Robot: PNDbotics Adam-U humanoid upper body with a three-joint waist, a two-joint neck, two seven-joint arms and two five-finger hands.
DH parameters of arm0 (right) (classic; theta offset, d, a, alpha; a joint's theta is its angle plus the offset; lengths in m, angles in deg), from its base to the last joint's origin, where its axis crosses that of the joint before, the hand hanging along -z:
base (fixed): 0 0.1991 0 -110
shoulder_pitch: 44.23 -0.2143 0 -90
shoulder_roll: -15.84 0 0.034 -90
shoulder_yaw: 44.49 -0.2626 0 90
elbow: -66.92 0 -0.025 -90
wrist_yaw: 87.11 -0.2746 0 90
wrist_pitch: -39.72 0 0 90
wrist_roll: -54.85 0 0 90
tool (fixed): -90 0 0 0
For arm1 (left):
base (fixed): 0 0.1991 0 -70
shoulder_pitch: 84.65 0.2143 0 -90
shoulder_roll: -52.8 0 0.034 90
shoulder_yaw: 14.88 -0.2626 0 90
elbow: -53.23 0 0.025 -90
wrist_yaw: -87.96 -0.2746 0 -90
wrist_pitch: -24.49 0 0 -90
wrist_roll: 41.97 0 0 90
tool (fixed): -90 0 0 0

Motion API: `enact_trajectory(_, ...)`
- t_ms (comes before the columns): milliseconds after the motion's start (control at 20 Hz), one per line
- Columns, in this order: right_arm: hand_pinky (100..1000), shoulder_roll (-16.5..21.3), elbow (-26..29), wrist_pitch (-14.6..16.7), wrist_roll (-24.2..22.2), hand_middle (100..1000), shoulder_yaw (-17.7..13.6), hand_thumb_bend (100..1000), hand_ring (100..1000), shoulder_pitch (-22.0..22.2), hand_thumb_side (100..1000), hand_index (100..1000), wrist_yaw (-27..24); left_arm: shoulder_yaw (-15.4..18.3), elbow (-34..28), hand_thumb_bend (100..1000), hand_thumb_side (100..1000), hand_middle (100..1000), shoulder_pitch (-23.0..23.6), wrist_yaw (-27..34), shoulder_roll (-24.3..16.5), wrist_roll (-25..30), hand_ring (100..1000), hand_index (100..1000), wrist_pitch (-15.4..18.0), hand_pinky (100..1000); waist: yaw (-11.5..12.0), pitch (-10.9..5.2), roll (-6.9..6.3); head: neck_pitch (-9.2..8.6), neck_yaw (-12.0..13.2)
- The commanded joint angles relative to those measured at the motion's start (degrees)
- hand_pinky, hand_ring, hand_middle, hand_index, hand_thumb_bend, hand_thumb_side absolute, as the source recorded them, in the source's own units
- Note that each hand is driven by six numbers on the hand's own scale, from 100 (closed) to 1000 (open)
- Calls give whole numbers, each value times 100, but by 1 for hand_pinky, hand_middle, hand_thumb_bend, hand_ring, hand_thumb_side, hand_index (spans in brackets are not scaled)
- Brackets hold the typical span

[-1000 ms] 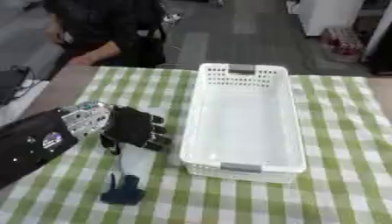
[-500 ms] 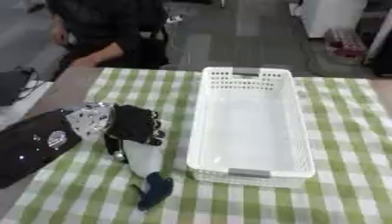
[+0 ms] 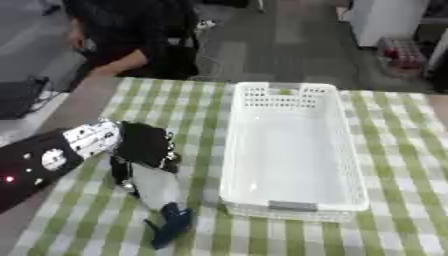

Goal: Pick up objects on the table and place them in the box.

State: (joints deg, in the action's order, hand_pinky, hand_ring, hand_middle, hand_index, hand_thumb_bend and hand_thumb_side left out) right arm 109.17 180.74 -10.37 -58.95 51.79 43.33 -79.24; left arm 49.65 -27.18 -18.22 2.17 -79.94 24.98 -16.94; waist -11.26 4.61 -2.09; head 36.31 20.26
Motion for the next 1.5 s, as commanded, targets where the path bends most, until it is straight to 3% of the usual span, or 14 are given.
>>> enact_trajectory(50, 270, 132, 77, 612, -576, 440, -62, 100, 473, 20, 1000, 542, 25, 251, -131, 100, 482, 100, -56, 563, -354, 268, 100, 203, 340, 100, 23, -93, -7, -33, 33)
enact_trajectory(400, 272, 184, 77, 620, -556, 440, -74, 100, 473, 63, 1000, 542, 22, 604, -397, 100, 471, 100, -325, 1842, -441, 1365, 100, 180, 340, 100, 59, -171, -33, 22, 38)
enact_trajectory(750, 273, 248, 77, 620, -586, 440, -88, 100, 474, -5, 1000, 542, -105, 657, -471, 100, 469, 100, -760, 2476, -321, 1912, 100, 175, 319, 100, -2, -213, -69, -10, 82)
enact_trajectory(1100, 276, 314, 77, 609, -759, 444, -103, 100, 477, -137, 1000, 544, -366, 557, -221, 100, 471, 100, -1403, 2644, 28, 2281, 100, 173, 323, 100, -102, -226, -104, 14, 180)
enact_trajectory(1500, 278, 360, 77, 586, -1057, 446, -68, 100, 479, -352, 1000, 545, -676, 514, 157, 100, 472, 100, -1948, 2486, 370, 2430, 100, 172, 340, 100, -250, -172, -164, -98, 146)
